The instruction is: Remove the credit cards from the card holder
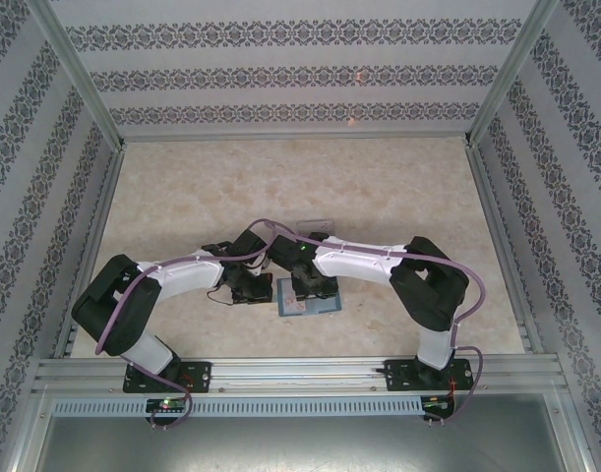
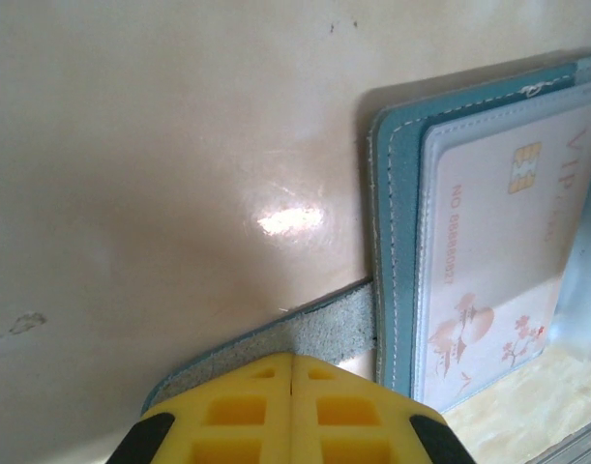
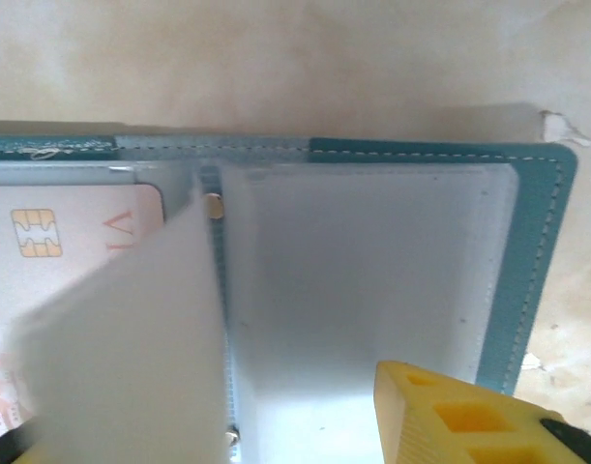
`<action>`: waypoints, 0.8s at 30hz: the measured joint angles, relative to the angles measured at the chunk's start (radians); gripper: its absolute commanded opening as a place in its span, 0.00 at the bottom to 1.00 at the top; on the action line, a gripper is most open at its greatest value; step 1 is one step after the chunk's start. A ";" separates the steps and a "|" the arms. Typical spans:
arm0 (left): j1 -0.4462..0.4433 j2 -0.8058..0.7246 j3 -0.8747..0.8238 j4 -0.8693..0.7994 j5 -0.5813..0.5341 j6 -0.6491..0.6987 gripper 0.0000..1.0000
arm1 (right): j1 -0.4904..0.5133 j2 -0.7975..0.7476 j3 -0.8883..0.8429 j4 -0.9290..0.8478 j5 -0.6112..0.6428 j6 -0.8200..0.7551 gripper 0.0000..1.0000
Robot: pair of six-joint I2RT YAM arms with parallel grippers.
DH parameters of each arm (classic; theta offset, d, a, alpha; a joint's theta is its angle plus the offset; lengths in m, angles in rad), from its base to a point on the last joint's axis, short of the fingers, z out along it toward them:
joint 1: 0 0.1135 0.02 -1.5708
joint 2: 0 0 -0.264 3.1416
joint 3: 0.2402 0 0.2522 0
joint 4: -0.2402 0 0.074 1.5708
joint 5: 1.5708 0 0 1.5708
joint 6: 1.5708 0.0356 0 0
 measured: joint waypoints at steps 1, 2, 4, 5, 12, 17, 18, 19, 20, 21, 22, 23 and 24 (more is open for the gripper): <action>0.000 0.000 0.000 0.000 0.000 0.000 0.02 | 0.000 -0.005 0.000 -0.004 0.006 -0.001 0.39; 0.000 0.000 0.000 0.000 0.000 0.000 0.02 | 0.000 -0.011 0.000 -0.007 0.010 -0.002 0.34; 0.000 0.000 0.000 0.000 0.000 0.000 0.02 | 0.000 -0.023 -0.002 -0.009 0.016 -0.002 0.23; 0.000 0.000 0.000 0.000 0.000 0.000 0.01 | 0.000 -0.030 -0.003 -0.009 0.019 -0.007 0.19; 0.000 0.000 0.000 0.000 0.000 0.000 0.01 | -0.001 -0.072 -0.019 -0.008 0.034 -0.031 0.03; 0.000 -0.006 -0.012 0.012 0.000 -0.004 0.01 | -0.021 -0.073 -0.044 0.006 0.035 -0.062 0.00; 0.000 -0.011 -0.019 0.020 0.002 -0.008 0.01 | -0.024 -0.073 -0.047 0.009 0.035 -0.070 0.00; 0.000 -0.016 -0.026 0.029 0.004 -0.012 0.01 | -0.027 -0.073 -0.049 0.012 0.035 -0.079 0.00; 0.000 -0.021 -0.034 0.036 0.009 -0.015 0.01 | -0.033 -0.073 -0.050 0.016 0.035 -0.088 0.00; 0.000 -0.024 -0.040 0.043 0.015 -0.019 0.01 | -0.035 -0.073 -0.050 0.019 0.035 -0.098 0.00; 0.000 -0.027 -0.045 0.050 0.020 -0.023 0.01 | -0.039 -0.073 -0.051 0.022 0.035 -0.105 0.00; 0.000 -0.031 -0.051 0.057 0.024 -0.028 0.01 | -0.042 -0.073 -0.051 0.026 0.035 -0.111 0.01; 0.000 -0.034 -0.056 0.064 0.028 -0.035 0.01 | -0.045 -0.073 -0.053 0.029 0.035 -0.116 0.02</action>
